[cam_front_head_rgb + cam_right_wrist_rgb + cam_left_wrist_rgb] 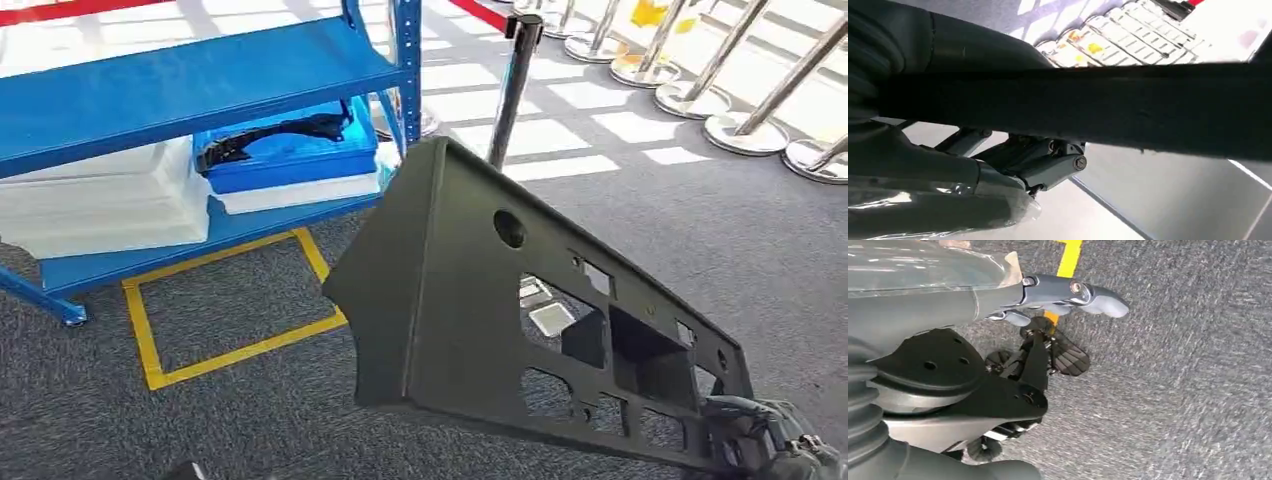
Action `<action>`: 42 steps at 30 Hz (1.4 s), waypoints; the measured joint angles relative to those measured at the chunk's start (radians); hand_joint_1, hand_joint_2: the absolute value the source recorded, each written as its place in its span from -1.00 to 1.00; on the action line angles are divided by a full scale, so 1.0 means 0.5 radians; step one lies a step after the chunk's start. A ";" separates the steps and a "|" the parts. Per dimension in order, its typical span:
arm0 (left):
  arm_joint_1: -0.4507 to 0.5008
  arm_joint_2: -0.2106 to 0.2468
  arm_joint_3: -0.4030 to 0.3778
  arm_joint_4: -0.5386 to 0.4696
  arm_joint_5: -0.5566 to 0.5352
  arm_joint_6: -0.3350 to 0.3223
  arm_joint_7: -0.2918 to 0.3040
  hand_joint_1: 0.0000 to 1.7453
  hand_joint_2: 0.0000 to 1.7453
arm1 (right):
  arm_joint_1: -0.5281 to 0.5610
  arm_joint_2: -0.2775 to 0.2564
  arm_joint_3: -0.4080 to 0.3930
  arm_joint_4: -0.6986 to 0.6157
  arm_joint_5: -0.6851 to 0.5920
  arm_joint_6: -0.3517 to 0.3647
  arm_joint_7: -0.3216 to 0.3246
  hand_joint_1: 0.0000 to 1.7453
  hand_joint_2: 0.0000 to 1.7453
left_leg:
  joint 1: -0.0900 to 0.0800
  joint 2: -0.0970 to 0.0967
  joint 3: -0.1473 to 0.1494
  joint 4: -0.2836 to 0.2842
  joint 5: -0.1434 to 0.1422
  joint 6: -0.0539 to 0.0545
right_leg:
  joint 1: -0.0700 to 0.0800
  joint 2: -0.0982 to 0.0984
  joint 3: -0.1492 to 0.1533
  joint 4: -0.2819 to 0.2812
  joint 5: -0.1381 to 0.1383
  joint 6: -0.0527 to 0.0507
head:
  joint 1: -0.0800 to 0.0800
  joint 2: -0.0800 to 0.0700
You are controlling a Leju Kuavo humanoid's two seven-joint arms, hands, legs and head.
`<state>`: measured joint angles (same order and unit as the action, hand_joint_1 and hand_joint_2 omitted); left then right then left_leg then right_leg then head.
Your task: Take the parts from the cabinet and place them on the table.
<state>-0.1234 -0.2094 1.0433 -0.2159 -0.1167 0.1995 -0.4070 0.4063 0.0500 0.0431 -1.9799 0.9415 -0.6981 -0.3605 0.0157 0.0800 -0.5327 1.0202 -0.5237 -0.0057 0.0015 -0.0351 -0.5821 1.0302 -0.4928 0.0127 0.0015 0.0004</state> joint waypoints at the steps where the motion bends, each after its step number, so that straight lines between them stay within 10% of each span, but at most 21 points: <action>1: -0.001 0.000 0.000 0.000 0.000 0.000 0.000 -1.00 1.00 | -0.001 0.000 -0.002 -0.001 -0.002 -0.001 0.003 1.00 1.00 | 0.004 0.015 0.008 -0.003 -0.006 -0.016 | -0.003 0.018 0.004 -0.018 0.010 -0.020 | 0.000 0.000; 4: 0.004 0.001 0.000 0.000 0.000 -0.001 0.000 -1.00 1.00 | -0.009 0.000 0.003 -0.002 -0.005 -0.001 0.007 1.00 1.00 | 0.006 -0.124 -0.119 0.283 -0.189 -0.018 | -0.011 0.062 0.014 -0.032 0.021 -0.064 | -0.006 0.000; 7: 0.004 0.002 0.000 0.000 0.000 -0.001 0.000 -1.00 1.00 | -0.008 0.000 0.005 0.004 -0.007 -0.001 0.015 1.00 1.00 | 0.000 -0.142 -0.310 0.638 -0.279 -0.013 | 0.002 0.122 0.018 -0.032 0.018 -0.072 | -0.005 0.000; 11: 0.002 0.004 0.000 0.000 0.000 -0.001 -0.005 -1.00 1.00 | -0.008 0.000 0.008 0.005 -0.006 -0.001 0.020 1.00 1.00 | -0.004 -0.202 -0.103 0.113 0.060 0.025 | 0.008 0.215 0.048 -0.028 0.004 -0.068 | -0.005 0.000; 12: 0.004 0.005 0.000 0.000 0.000 -0.001 -0.006 -1.00 1.00 | -0.009 0.000 0.008 0.006 -0.006 0.000 0.021 1.00 1.00 | -0.004 -0.250 -0.079 0.062 0.050 0.031 | 0.021 0.231 0.044 -0.017 -0.004 -0.057 | -0.003 0.000; 16: -0.003 0.003 0.001 0.000 0.001 0.000 -0.009 -1.00 1.00 | 0.000 0.000 0.009 0.005 -0.005 0.000 0.023 1.00 1.00 | -0.008 -0.218 -0.057 0.015 0.044 0.047 | 0.003 0.282 0.027 -0.019 -0.002 -0.016 | -0.002 0.000; 19: -0.002 -0.001 0.001 0.000 0.001 -0.001 -0.010 -1.00 1.00 | -0.009 -0.001 0.010 0.005 -0.005 -0.001 0.023 1.00 1.00 | 0.000 -0.169 -0.046 0.004 0.044 0.069 | -0.001 0.127 -0.071 0.209 -0.152 0.016 | 0.002 0.000; 22: -0.001 -0.001 0.001 0.000 0.001 0.000 -0.010 -1.00 1.00 | -0.005 -0.001 0.012 0.008 -0.006 -0.001 0.023 1.00 1.00 | -0.003 -0.112 -0.045 0.005 0.037 0.071 | -0.023 0.093 -0.276 0.606 -0.279 0.043 | 0.002 0.000; 26: -0.002 -0.001 0.001 0.000 0.000 0.000 -0.010 -1.00 1.00 | -0.004 -0.001 0.012 0.008 -0.007 -0.001 0.023 1.00 1.00 | 0.003 -0.057 -0.012 0.005 0.012 0.048 | -0.040 0.034 -0.038 0.100 0.026 0.059 | 0.002 0.000; 27: -0.001 0.000 0.001 0.000 0.000 -0.001 -0.010 -1.00 1.00 | -0.007 -0.001 0.012 0.010 -0.007 -0.001 0.023 1.00 1.00 | -0.005 -0.048 -0.006 0.004 0.003 0.035 | -0.024 -0.026 0.008 0.024 0.003 0.056 | 0.001 0.000; 31: -0.003 -0.001 0.001 0.000 0.000 -0.001 -0.008 -1.00 1.00 | 0.003 -0.001 0.008 0.005 -0.009 -0.001 0.021 1.00 1.00 | -0.002 0.006 0.008 -0.004 -0.006 -0.010 | 0.002 0.030 -0.008 0.002 0.002 -0.016 | -0.002 0.000; 33: -0.003 0.001 0.001 0.000 0.000 -0.002 -0.008 -1.00 1.00 | 0.000 0.000 0.008 0.003 -0.010 -0.001 0.020 1.00 1.00 | 0.007 -0.080 -0.013 0.063 -0.074 -0.023 | -0.011 0.057 0.008 -0.021 0.014 -0.049 | -0.002 0.000; 37: 0.002 0.002 0.002 0.000 0.000 -0.001 -0.008 -1.00 1.00 | 0.000 0.001 0.008 0.005 -0.010 -0.001 0.019 1.00 1.00 | -0.002 -0.138 -0.301 0.618 -0.287 -0.012 | 0.004 0.121 0.009 -0.019 0.009 -0.078 | -0.006 0.000; 40: -0.001 0.003 0.002 0.000 0.000 0.000 -0.007 -1.00 1.00 | 0.001 0.001 0.008 0.005 -0.010 -0.001 0.019 1.00 1.00 | -0.008 -0.150 -0.223 0.378 -0.075 0.014 | 0.012 0.191 0.033 -0.019 0.001 -0.082 | -0.006 0.000; 42: 0.003 0.005 0.002 0.000 0.000 -0.001 -0.008 -1.00 1.00 | 0.001 0.001 0.008 0.005 -0.011 -0.001 0.019 1.00 1.00 | -0.011 -0.241 -0.107 0.086 0.072 0.036 | 0.009 0.228 0.044 -0.018 -0.011 -0.074 | -0.006 0.000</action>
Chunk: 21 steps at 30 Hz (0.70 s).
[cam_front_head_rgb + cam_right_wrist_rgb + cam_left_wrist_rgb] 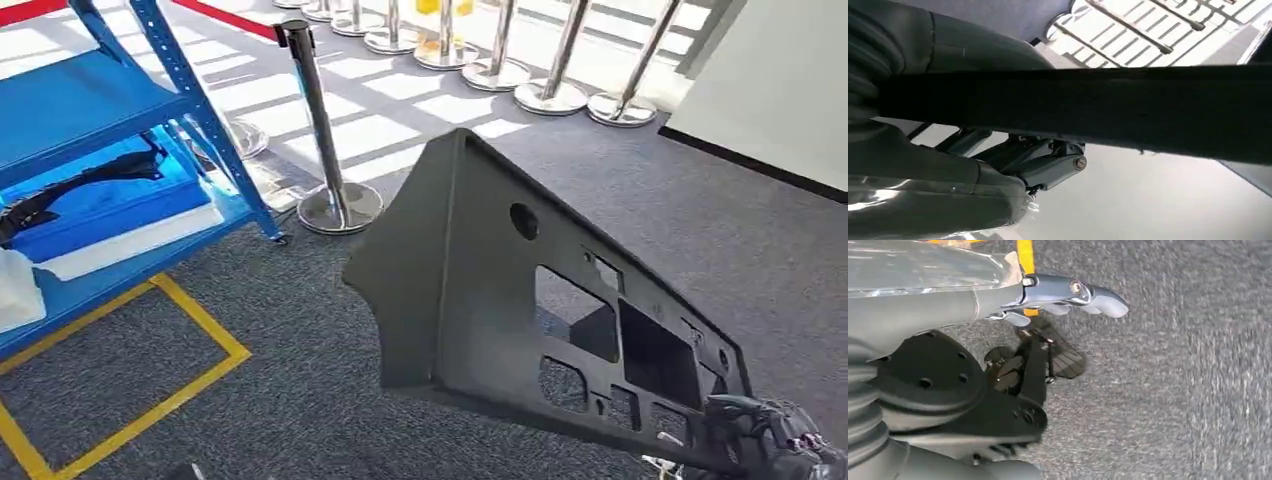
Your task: Take the parts from the cabinet and place them on the table.
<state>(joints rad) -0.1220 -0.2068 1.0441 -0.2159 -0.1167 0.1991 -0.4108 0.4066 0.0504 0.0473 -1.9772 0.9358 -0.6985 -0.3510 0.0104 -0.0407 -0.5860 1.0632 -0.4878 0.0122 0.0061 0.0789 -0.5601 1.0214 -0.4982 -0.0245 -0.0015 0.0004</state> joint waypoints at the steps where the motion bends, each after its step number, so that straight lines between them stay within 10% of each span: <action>1: -0.001 0.001 0.000 0.000 -0.001 0.000 0.000 -1.00 1.00 | -0.003 0.000 0.000 0.000 -0.003 0.000 0.001 1.00 1.00 | 0.007 -0.021 0.022 -0.040 -0.013 -0.001 | 0.011 0.020 -0.005 0.013 -0.005 0.009 | 0.004 0.000; 5: -0.007 -0.005 0.000 0.000 0.002 0.000 -0.002 -1.00 1.00 | 0.004 0.000 -0.002 -0.002 -0.006 0.000 0.001 1.00 1.00 | 0.005 0.019 0.038 -0.079 -0.017 0.016 | -0.006 0.054 -0.017 0.007 -0.009 0.054 | 0.001 0.000; 7: -0.006 -0.005 0.000 0.000 0.002 -0.001 -0.003 -1.00 1.00 | -0.001 0.000 -0.002 -0.002 -0.005 -0.001 0.001 1.00 1.00 | 0.006 0.055 0.052 -0.088 -0.019 0.034 | -0.004 -0.088 -0.074 0.149 -0.108 0.074 | 0.006 0.000; 9: -0.003 -0.005 0.000 0.000 0.000 -0.001 -0.004 -1.00 1.00 | -0.002 0.000 -0.001 -0.002 -0.004 0.000 0.000 1.00 1.00 | 0.003 0.097 0.054 -0.088 -0.025 0.041 | -0.023 -0.127 -0.233 0.471 -0.255 0.095 | 0.005 0.000; 11: -0.003 -0.005 0.000 0.000 0.001 -0.001 -0.002 -1.00 1.00 | 0.004 0.000 -0.001 0.000 -0.004 0.000 0.001 1.00 1.00 | 0.004 0.133 0.056 -0.087 -0.031 0.037 | -0.036 -0.134 -0.319 0.627 -0.276 0.112 | 0.005 0.000; 14: -0.004 -0.005 0.000 0.000 0.000 -0.005 -0.002 -1.00 1.00 | 0.005 -0.001 -0.003 0.000 -0.004 0.000 0.001 1.00 1.00 | 0.011 0.179 0.080 -0.087 -0.049 0.018 | -0.049 -0.177 -0.118 0.204 -0.023 0.127 | 0.005 0.000; 15: -0.004 -0.005 0.000 0.000 0.000 -0.007 -0.002 -1.00 1.00 | 0.003 -0.001 -0.003 -0.001 -0.003 0.000 0.001 1.00 1.00 | 0.010 0.191 0.091 -0.087 -0.058 0.006 | -0.048 -0.244 -0.036 0.032 0.028 0.125 | 0.006 0.000; 20: -0.006 -0.006 0.000 0.000 0.001 -0.012 -0.006 -1.00 1.00 | 0.004 -0.002 -0.008 -0.004 -0.002 0.000 0.002 1.00 1.00 | 0.013 0.248 0.115 -0.096 -0.079 -0.056 | -0.015 -0.191 -0.029 0.000 0.007 0.046 | 0.002 0.000; 21: -0.006 -0.005 0.000 0.000 0.001 -0.015 -0.008 -1.00 1.00 | 0.006 -0.002 -0.008 -0.006 -0.001 -0.001 0.001 1.00 1.00 | 0.020 0.199 0.113 -0.075 -0.108 -0.064 | -0.024 -0.180 -0.017 -0.011 0.015 0.033 | 0.001 0.000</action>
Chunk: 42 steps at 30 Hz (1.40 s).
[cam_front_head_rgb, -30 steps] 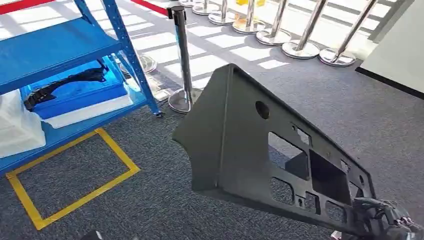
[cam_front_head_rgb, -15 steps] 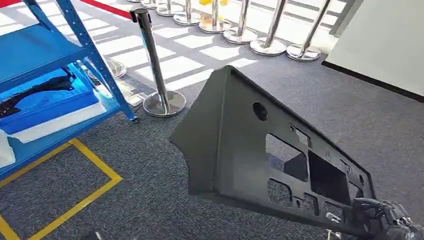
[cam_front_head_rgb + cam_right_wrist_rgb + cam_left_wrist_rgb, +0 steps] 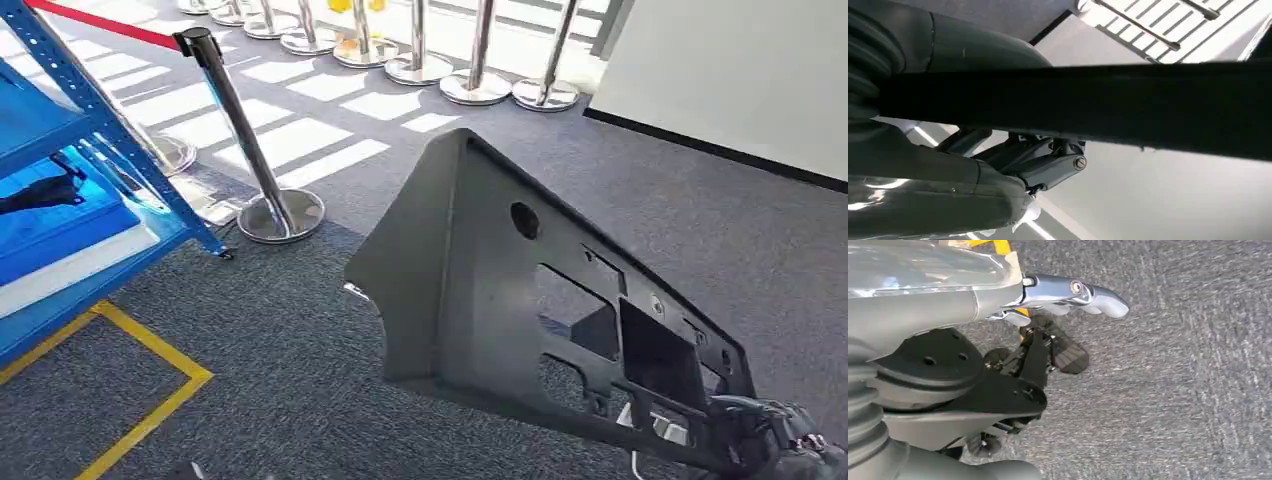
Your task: Take the parts from the cabinet and place them on the table.
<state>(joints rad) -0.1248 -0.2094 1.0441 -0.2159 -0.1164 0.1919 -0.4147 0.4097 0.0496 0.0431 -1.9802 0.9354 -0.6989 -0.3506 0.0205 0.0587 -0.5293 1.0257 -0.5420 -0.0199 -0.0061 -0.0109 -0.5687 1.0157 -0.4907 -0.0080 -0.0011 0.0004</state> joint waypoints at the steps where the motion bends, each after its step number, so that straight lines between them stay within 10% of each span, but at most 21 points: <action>1: 0.000 0.001 0.000 0.000 -0.001 -0.002 -0.002 -1.00 1.00 | -0.006 -0.001 0.000 -0.002 0.000 0.001 0.000 1.00 1.00 | -0.001 -0.055 -0.037 0.087 -0.058 0.003 | -0.001 0.013 0.002 -0.001 0.000 -0.017 | 0.000 0.000; 5: 0.004 0.002 0.000 0.000 -0.001 -0.001 -0.004 -1.00 1.00 | -0.008 -0.001 0.001 0.001 0.000 0.001 0.000 1.00 1.00 | -0.006 -0.095 -0.320 0.621 -0.240 0.012 | 0.010 0.084 0.008 0.000 -0.008 -0.036 | -0.005 0.000; 9: 0.002 0.003 0.000 0.000 -0.001 -0.001 -0.006 -1.00 1.00 | -0.007 -0.001 0.002 0.002 0.000 0.001 0.000 1.00 1.00 | -0.006 -0.155 -0.126 0.114 0.107 0.040 | 0.010 0.176 0.046 0.002 -0.029 -0.028 | -0.005 0.000; 10: 0.004 0.005 0.000 0.000 -0.001 -0.002 -0.007 -1.00 1.00 | -0.009 -0.001 0.002 0.002 0.000 0.001 0.000 1.00 1.00 | -0.005 -0.217 -0.097 0.057 0.092 0.045 | 0.020 0.192 0.044 0.010 -0.037 -0.017 | -0.002 0.000; 14: -0.003 0.002 0.000 0.000 0.001 -0.002 -0.011 -1.00 1.00 | -0.005 -0.001 0.002 0.002 0.001 0.002 0.001 1.00 1.00 | -0.016 -0.184 -0.077 0.004 0.083 0.058 | -0.001 0.246 0.022 0.004 -0.033 0.030 | -0.002 0.000; 17: -0.001 -0.003 0.000 0.000 0.001 -0.004 -0.012 -1.00 1.00 | -0.016 -0.004 0.002 0.002 0.003 0.001 0.001 1.00 1.00 | -0.004 -0.130 -0.065 -0.012 0.085 0.084 | 0.006 0.082 -0.065 0.211 -0.171 0.055 | 0.003 0.000; 20: 0.000 -0.003 0.000 0.000 0.001 -0.003 -0.014 -1.00 1.00 | -0.015 -0.008 0.004 0.006 0.003 0.001 0.005 1.00 1.00 | -0.008 -0.068 -0.062 -0.011 0.077 0.091 | -0.008 0.048 -0.283 0.636 -0.315 0.078 | 0.002 0.000; 23: -0.003 -0.003 0.000 0.000 0.001 -0.003 -0.014 -1.00 1.00 | -0.015 -0.015 0.004 0.008 0.003 0.001 0.021 1.00 1.00 | -0.003 -0.022 -0.044 -0.011 0.063 0.079 | -0.020 0.020 -0.154 0.339 -0.100 0.092 | 0.002 0.000; 24: -0.003 -0.003 0.000 0.000 0.001 -0.003 -0.014 -1.00 1.00 | -0.015 -0.016 0.004 0.008 0.003 0.001 0.025 1.00 1.00 | -0.001 -0.010 -0.030 -0.011 0.054 0.070 | -0.021 -0.024 -0.054 0.134 -0.002 0.090 | 0.002 0.000; 25: -0.002 -0.002 0.000 0.000 0.001 -0.003 -0.014 -1.00 1.00 | -0.019 -0.018 0.004 0.008 0.004 0.001 0.026 1.00 1.00 | -0.007 0.000 -0.023 -0.012 0.047 0.058 | -0.010 -0.107 -0.001 0.034 -0.015 0.087 | 0.002 0.000; 30: -0.004 -0.002 0.000 0.000 0.001 -0.003 -0.013 -1.00 1.00 | -0.016 -0.018 0.002 0.005 0.005 0.001 0.034 1.00 1.00 | -0.004 0.059 -0.004 -0.016 0.016 0.001 | 0.002 -0.021 -0.006 0.002 -0.004 -0.003 | -0.002 0.000; 31: -0.004 -0.002 0.000 0.000 0.001 -0.003 -0.013 -1.00 1.00 | -0.016 -0.018 0.002 0.004 0.005 -0.001 0.034 1.00 1.00 | 0.001 -0.011 -0.014 0.031 -0.021 -0.001 | 0.002 -0.005 -0.002 0.000 -0.001 -0.013 | -0.003 0.000; 35: 0.001 0.000 0.000 0.000 0.001 -0.002 -0.013 -1.00 1.00 | -0.019 -0.018 0.008 0.006 0.008 0.000 0.037 1.00 1.00 | -0.004 -0.095 -0.296 0.597 -0.259 0.000 | 0.010 0.068 0.000 0.001 -0.007 -0.041 | -0.008 0.000; 37: -0.001 0.000 0.000 0.000 0.001 -0.002 -0.011 -1.00 1.00 | -0.017 -0.018 0.009 0.007 0.008 0.001 0.037 1.00 1.00 | -0.006 -0.100 -0.293 0.547 -0.171 0.009 | 0.013 0.115 0.013 0.001 -0.011 -0.044 | -0.008 0.000; 40: 0.001 0.003 0.000 0.000 0.001 -0.002 -0.011 -1.00 1.00 | -0.016 -0.018 0.009 0.007 0.009 0.001 0.037 1.00 1.00 | -0.005 -0.200 -0.103 0.063 0.103 0.037 | 0.010 0.182 0.035 0.003 -0.029 -0.030 | -0.008 0.000; 42: 0.001 0.004 0.000 0.000 -0.002 -0.002 -0.011 -1.00 1.00 | -0.016 -0.018 0.010 0.007 0.009 0.001 0.037 1.00 1.00 | -0.007 -0.224 -0.076 0.015 0.072 0.042 | 0.010 0.215 0.015 0.016 -0.030 -0.008 | -0.006 0.000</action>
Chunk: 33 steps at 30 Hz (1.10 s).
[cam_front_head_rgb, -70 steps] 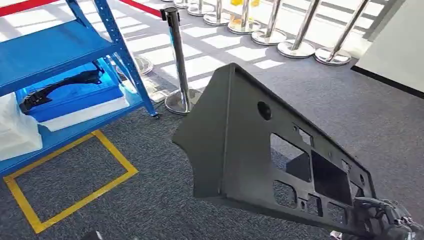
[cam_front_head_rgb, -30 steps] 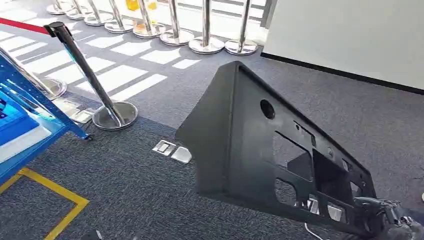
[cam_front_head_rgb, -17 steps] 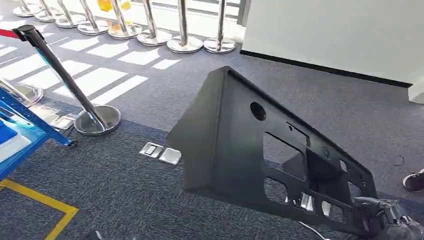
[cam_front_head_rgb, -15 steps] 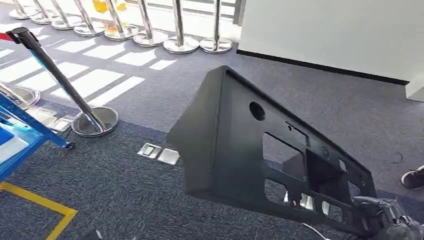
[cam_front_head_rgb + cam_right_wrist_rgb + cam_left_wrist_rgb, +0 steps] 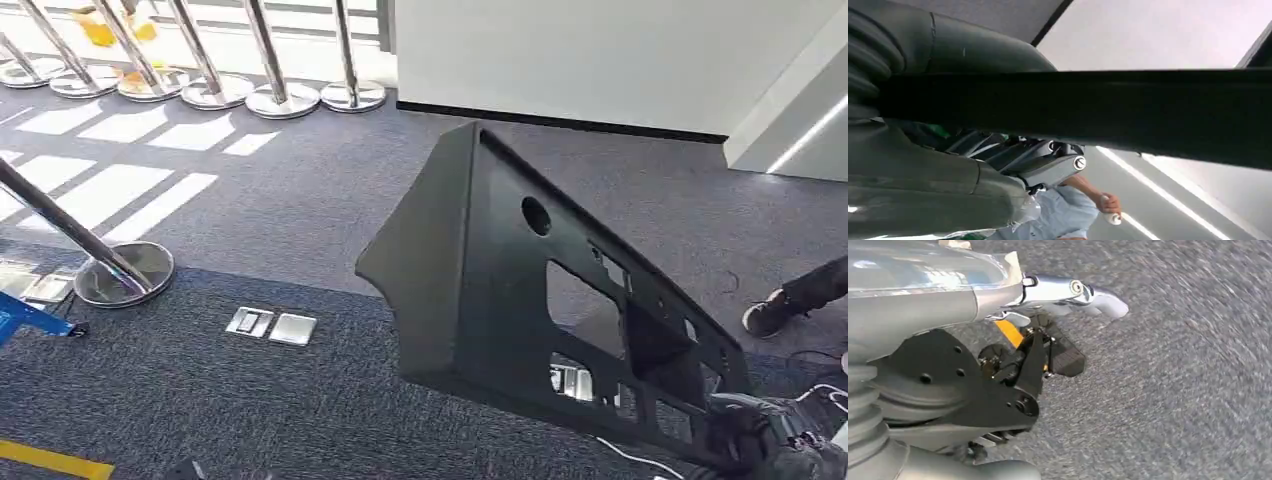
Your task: Take the parts from the cabinet and place them on the table.
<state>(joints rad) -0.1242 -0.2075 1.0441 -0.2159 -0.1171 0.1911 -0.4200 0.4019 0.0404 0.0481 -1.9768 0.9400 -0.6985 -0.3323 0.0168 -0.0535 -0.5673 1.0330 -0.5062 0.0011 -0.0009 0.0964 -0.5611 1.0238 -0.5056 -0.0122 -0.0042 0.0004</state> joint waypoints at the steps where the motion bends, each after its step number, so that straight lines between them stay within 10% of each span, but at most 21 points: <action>1: -0.003 -0.002 0.000 0.000 0.001 0.000 0.000 -1.00 1.00 | 0.004 0.000 0.001 0.000 0.001 0.000 0.002 1.00 1.00 | -0.005 0.007 -0.003 -0.003 0.000 0.003 | -0.004 0.010 -0.004 -0.005 0.001 0.013 | 0.002 0.000; 3: -0.004 -0.006 0.000 0.000 0.003 0.000 0.000 -1.00 1.00 | 0.011 -0.001 0.000 -0.001 0.002 -0.001 0.002 1.00 1.00 | 0.002 0.036 0.006 -0.024 0.008 0.024 | -0.006 0.042 -0.001 -0.012 -0.001 0.038 | 0.001 0.000; 6: -0.001 -0.008 0.000 0.000 0.002 -0.001 -0.003 -1.00 1.00 | 0.005 -0.001 0.002 -0.003 0.007 -0.001 0.002 1.00 1.00 | 0.007 0.099 0.022 -0.037 0.007 0.046 | -0.005 -0.142 -0.123 0.260 -0.174 0.069 | 0.009 0.000; 9: -0.001 -0.008 0.000 0.000 0.001 0.002 -0.002 -1.00 1.00 | 0.012 -0.001 0.004 0.000 0.008 0.000 0.002 1.00 1.00 | 0.005 0.160 0.026 -0.037 -0.003 0.047 | -0.023 -0.173 -0.315 0.621 -0.270 0.092 | 0.008 0.000; 13: -0.003 -0.008 0.000 0.000 0.001 0.002 -0.002 -1.00 1.00 | 0.012 -0.001 0.003 -0.001 0.005 -0.001 0.002 1.00 1.00 | 0.011 0.218 0.069 -0.037 -0.035 0.019 | -0.033 -0.264 -0.043 0.034 0.055 0.103 | 0.008 0.000; 14: -0.001 -0.008 0.000 0.000 0.001 0.002 -0.002 -1.00 1.00 | 0.007 -0.001 0.004 0.002 0.004 0.000 0.002 1.00 1.00 | -0.002 0.226 0.073 -0.038 -0.042 0.008 | -0.007 -0.329 -0.028 0.007 0.014 0.092 | 0.011 0.000; 18: -0.006 -0.008 0.000 0.000 0.002 0.005 0.002 -1.00 1.00 | 0.013 -0.001 -0.001 0.000 -0.008 0.000 0.002 1.00 1.00 | 0.003 0.282 0.094 -0.043 -0.056 -0.036 | 0.000 -0.251 -0.040 0.002 0.017 0.018 | 0.006 0.000; 20: -0.005 -0.005 0.000 0.000 0.002 0.005 0.002 -1.00 1.00 | 0.010 0.001 0.002 -0.002 -0.011 -0.002 -0.003 1.00 1.00 | 0.013 0.197 0.070 0.036 -0.130 -0.045 | -0.013 -0.218 -0.027 -0.012 0.026 -0.012 | 0.004 0.000; 24: 0.001 -0.002 0.002 0.000 0.002 0.006 0.003 -1.00 1.00 | 0.010 0.003 0.002 0.001 -0.013 -0.001 -0.005 1.00 1.00 | 0.001 0.131 -0.220 0.593 -0.333 -0.039 | -0.004 -0.141 -0.024 -0.011 0.022 -0.032 | -0.002 0.000; 26: -0.001 -0.002 0.002 0.000 0.002 0.008 0.003 -1.00 1.00 | 0.009 0.003 0.002 0.001 -0.013 0.000 -0.005 1.00 1.00 | -0.001 0.127 -0.190 0.473 -0.207 -0.024 | 0.000 -0.094 -0.012 -0.010 0.018 -0.034 | -0.002 0.000; 28: 0.000 -0.001 0.002 0.000 0.002 0.008 0.003 -1.00 1.00 | 0.010 0.003 0.002 0.001 -0.013 0.000 -0.005 1.00 1.00 | -0.002 0.072 -0.051 0.115 0.004 0.000 | 0.000 -0.044 0.005 -0.010 0.007 -0.027 | -0.002 0.000; 29: 0.002 0.002 0.002 0.000 0.002 0.008 0.004 -1.00 1.00 | 0.008 0.003 0.002 0.002 -0.013 0.000 -0.005 1.00 1.00 | 0.001 -0.003 -0.019 0.042 0.005 0.010 | 0.004 -0.031 0.003 -0.005 0.003 -0.020 | 0.001 0.000; 33: -0.002 0.001 0.002 0.000 0.002 0.008 0.005 -1.00 1.00 | 0.016 0.003 0.002 0.002 -0.015 0.000 -0.005 1.00 1.00 | -0.009 0.028 -0.003 -0.008 0.001 0.018 | -0.008 0.030 -0.018 -0.008 0.008 0.026 | 0.002 0.000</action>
<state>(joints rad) -0.1251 -0.2071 1.0449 -0.2159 -0.1160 0.1953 -0.4173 0.4098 0.0420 0.0488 -1.9760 0.9323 -0.6985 -0.3346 0.0121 -0.0397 -0.5689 1.0288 -0.5057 0.0101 -0.0051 0.1115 -0.5703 1.0198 -0.5015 0.0009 -0.0034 0.0004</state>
